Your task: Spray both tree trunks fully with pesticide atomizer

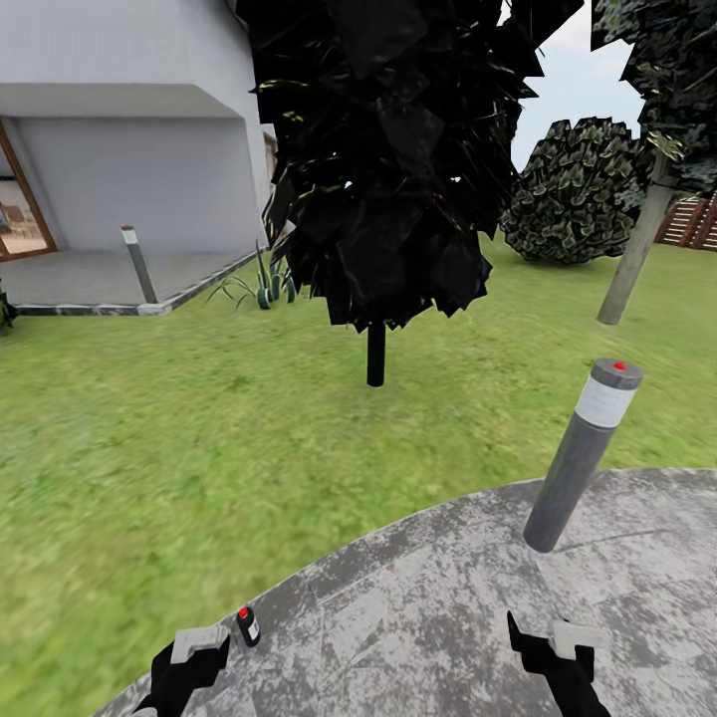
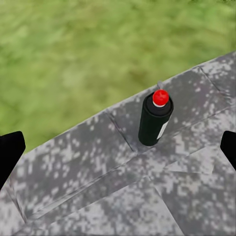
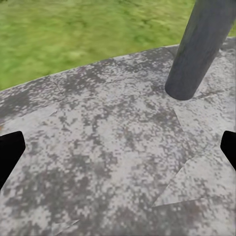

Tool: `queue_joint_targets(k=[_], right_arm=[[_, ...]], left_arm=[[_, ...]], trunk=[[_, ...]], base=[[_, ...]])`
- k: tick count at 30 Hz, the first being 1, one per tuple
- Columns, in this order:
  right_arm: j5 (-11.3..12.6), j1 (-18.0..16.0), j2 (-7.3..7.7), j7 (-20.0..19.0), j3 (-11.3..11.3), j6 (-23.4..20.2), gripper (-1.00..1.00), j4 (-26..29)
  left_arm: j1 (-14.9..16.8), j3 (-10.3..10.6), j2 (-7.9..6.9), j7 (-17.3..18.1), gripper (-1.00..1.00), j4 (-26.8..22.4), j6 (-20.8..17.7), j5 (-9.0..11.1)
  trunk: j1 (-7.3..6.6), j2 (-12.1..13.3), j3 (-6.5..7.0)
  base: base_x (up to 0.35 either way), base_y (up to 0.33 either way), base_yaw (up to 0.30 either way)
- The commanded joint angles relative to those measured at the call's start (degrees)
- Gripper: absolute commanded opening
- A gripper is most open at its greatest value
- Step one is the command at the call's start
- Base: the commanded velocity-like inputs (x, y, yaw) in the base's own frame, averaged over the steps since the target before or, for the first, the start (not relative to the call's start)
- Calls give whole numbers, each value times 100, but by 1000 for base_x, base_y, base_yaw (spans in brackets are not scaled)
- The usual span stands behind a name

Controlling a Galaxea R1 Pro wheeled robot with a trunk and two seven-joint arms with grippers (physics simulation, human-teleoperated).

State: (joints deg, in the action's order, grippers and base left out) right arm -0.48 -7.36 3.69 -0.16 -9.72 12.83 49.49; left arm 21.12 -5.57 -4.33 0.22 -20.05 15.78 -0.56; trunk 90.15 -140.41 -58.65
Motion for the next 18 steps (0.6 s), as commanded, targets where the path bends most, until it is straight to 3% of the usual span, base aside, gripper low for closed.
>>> queue_joint_targets(k=[1, 4, 11, 18], right_arm=[[-5, -3, 0, -2, -4, 17, 100, -1], [-5, -3, 0, -2, -4, 17, 100, -1], [-5, -3, -6, -1, -4, 18, 100, 0], [-5, -3, -9, 3, -17, 3, 100, -8]], left_arm=[[6, -15, -1, 3, 100, 2, 16, -8], [12, -21, -12, 4, 100, 2, 9, -6], [26, -31, -22, 4, 100, 2, 5, -11], [43, -32, -18, 2, 100, -5, 0, -22]], trunk=[[-1, -2, -5], [-1, -2, -5], [152, -283, -130], [171, -292, -285]], base=[[0, 0, -1], [0, 0, 0], [0, 0, 0], [0, 0, 0]])
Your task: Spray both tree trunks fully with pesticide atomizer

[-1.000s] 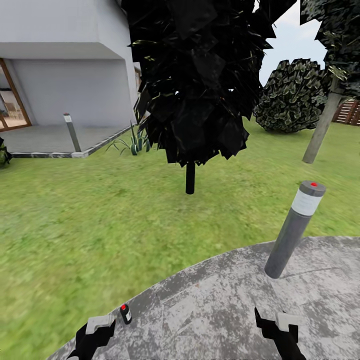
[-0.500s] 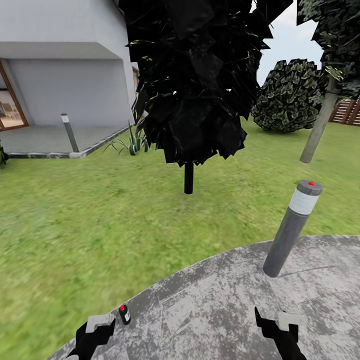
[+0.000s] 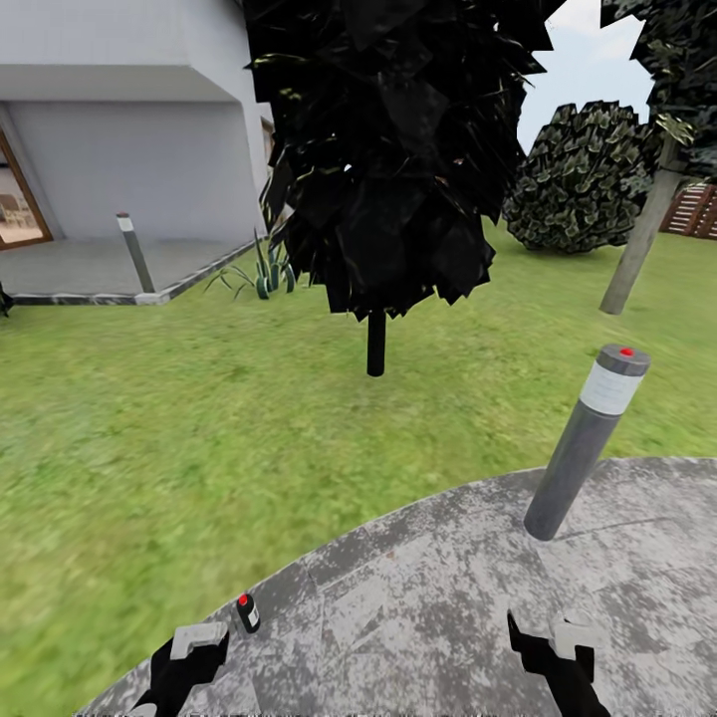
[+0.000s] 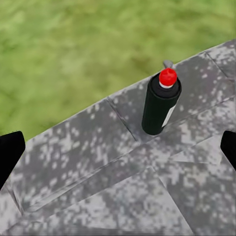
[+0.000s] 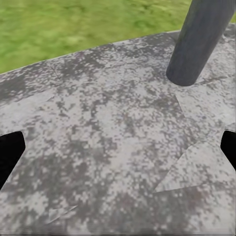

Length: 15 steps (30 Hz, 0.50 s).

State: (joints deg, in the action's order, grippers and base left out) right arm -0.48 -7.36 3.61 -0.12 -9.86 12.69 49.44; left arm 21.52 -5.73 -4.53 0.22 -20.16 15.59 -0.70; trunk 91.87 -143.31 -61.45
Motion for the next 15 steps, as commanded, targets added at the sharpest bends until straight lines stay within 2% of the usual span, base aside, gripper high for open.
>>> queue_joint_targets(k=[1, 8, 15], right_arm=[[-5, -3, 0, 0, -4, 16, 100, -3], [1, -3, -1, 26, -22, -30, 100, 12], [4, -3, -1, 25, -17, -48, 100, 14]], left_arm=[[5, -16, 0, 3, 100, 1, 16, -8], [33, -23, 2, 0, 100, -20, -7, -4], [224, -24, 18, -4, 100, -33, -17, -12]], trunk=[[1, -3, -27], [19, -13, -183], [37, -22, -338]], base=[[0, 0, 0], [0, 0, 0], [0, 0, 0]])
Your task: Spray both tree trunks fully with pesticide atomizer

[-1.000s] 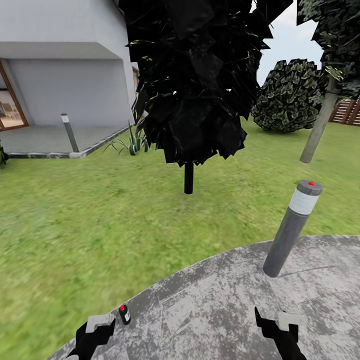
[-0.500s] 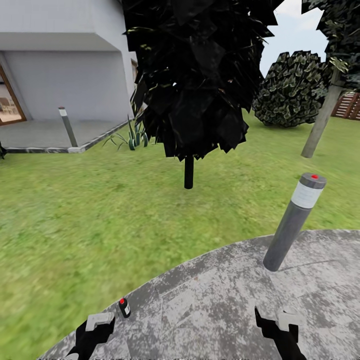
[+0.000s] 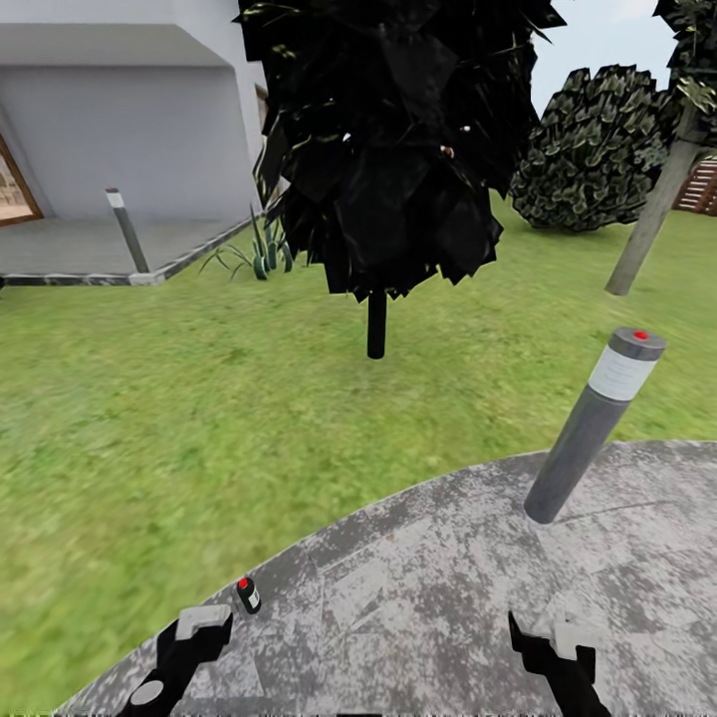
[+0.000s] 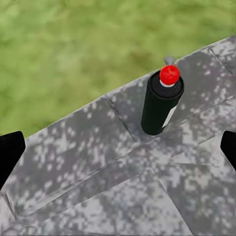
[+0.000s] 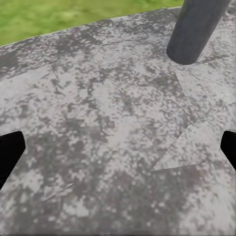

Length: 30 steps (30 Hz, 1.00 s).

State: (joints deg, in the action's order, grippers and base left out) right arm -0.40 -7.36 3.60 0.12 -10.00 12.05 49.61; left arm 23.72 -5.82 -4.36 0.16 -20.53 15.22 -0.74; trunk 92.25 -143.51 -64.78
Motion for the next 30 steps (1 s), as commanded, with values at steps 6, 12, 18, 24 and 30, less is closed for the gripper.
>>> queue_joint_targets(k=[6, 12, 18, 24, 30], right_arm=[[-6, -2, -14, -3, 15, 12, 100, -4], [-5, -2, -17, -3, 7, 9, 100, 11], [-4, -2, -16, -3, 7, 8, 100, 8], [-4, -2, -4, -8, 7, 6, 100, 6], [-4, -2, -1, -19, 7, 8, 100, 8]], left_arm=[[617, -16, 44, -7, 100, -148, -685, -425], [728, -10, 53, -30, 100, -170, -779, -503], [722, -5, 50, -18, 100, -170, -741, -499], [729, -7, 57, -9, 100, -170, -722, -498], [730, -1, 51, -8, 100, -170, -715, -498]], trunk=[[14, -10, -139], [29, -18, -271], [45, -26, -404], [60, -34, -539], [76, -42, -705]], base=[[0, 0, 0], [0, 0, 0], [0, 0, 0], [0, 0, 0], [0, 0, 0]])
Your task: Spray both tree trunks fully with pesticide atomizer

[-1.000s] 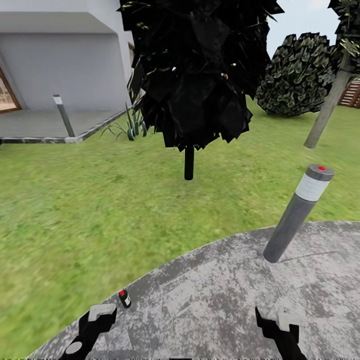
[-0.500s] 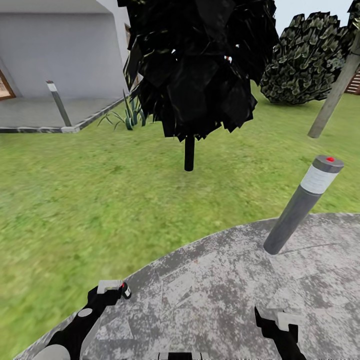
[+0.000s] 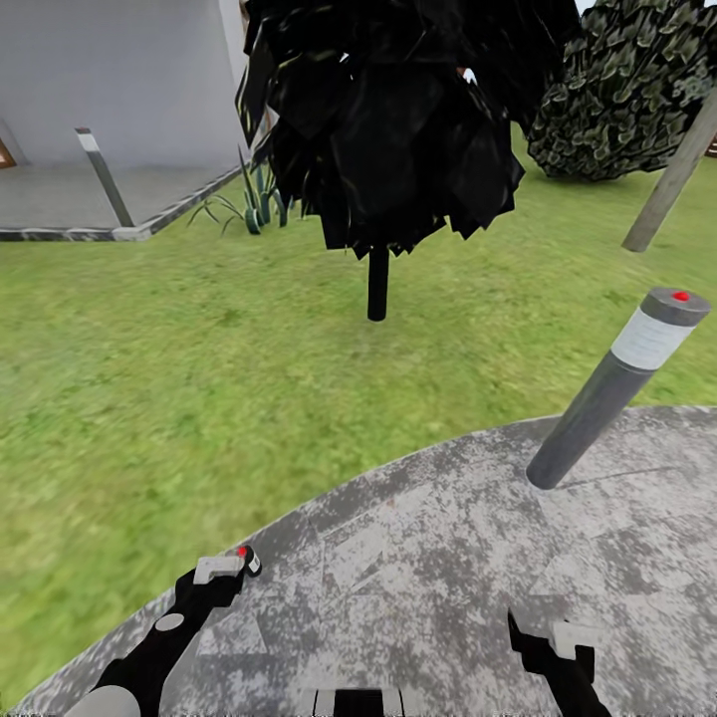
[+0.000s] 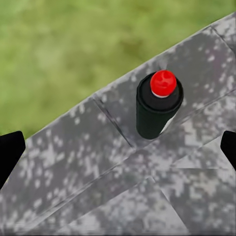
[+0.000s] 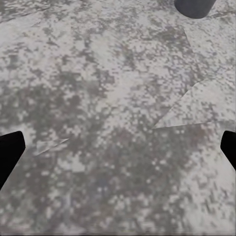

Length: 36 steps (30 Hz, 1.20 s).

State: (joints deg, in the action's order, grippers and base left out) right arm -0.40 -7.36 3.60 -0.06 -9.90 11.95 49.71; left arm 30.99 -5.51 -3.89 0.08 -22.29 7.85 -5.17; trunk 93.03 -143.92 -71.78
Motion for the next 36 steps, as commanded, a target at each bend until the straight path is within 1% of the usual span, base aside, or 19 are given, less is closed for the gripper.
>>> queue_joint_targets(k=[1, 4, 9, 14, 19, 20, 21, 22, 24, 25, 30, 36], right_arm=[[-4, -2, 0, -1, -3, 17, 100, -2], [-4, -2, 0, -2, -3, 25, 100, 0], [-4, -2, 0, -2, -3, 26, 100, -5], [-12, -2, -4, 7, 4, 26, 100, 32], [-13, -7, -9, 10, 9, -63, 100, 834], [-13, -7, -12, 11, 10, -98, 100, 903], [-10, -9, -17, 12, 12, -191, 100, 1034], [-6, -10, -29, -2, 14, -423, 100, 1217], [-5, -11, -32, -8, 16, -493, 100, 1260], [-5, -9, -33, -9, 19, -521, 100, 1276], [-4, -7, -35, -13, 20, -566, 100, 1316], [-4, -8, -35, -12, 23, -571, 100, 1321]], left_arm=[[3, -32, 3, 1, 100, 5, 25, -55], [10, -30, 2, 1, 100, 3, 31, -55], [14, -33, 10, 1, 100, -4, 34, -55], [21, -29, 5, 1, 100, -51, 37, -55], [21, -28, 6, 1, 100, -86, 36, -55], [21, -26, 5, 1, 100, -87, 35, -55], [21, -24, 4, 1, 100, -89, 36, -55], [21, -22, 3, 1, 100, -86, 39, -55], [21, -21, 7, 2, 100, -84, 40, -55], [21, -19, 8, 4, 100, -84, 41, -55], [21, 187, 10, 1, 100, -83, 48, -55], [28, 253, -2, 1, 100, -89, 51, -52]], trunk=[[1, -3, -35], [1, -3, -60], [1, -3, -96], [1, -3, -103], [1, -3, -103], [1, -3, -103], [1, -3, -103], [1, -3, -103], [1, -3, -103], [4, -4, -125], [17, -11, -236], [17, -11, -236]], base=[[0, 0, 0], [0, 0, -22], [0, 0, -172], [0, 0, -108], [0, 0, -9], [0, 0, -2], [0, 0, -1], [0, 0, 0], [0, 0, 0], [0, 0, 0], [0, 0, -2], [0, 0, -100]])
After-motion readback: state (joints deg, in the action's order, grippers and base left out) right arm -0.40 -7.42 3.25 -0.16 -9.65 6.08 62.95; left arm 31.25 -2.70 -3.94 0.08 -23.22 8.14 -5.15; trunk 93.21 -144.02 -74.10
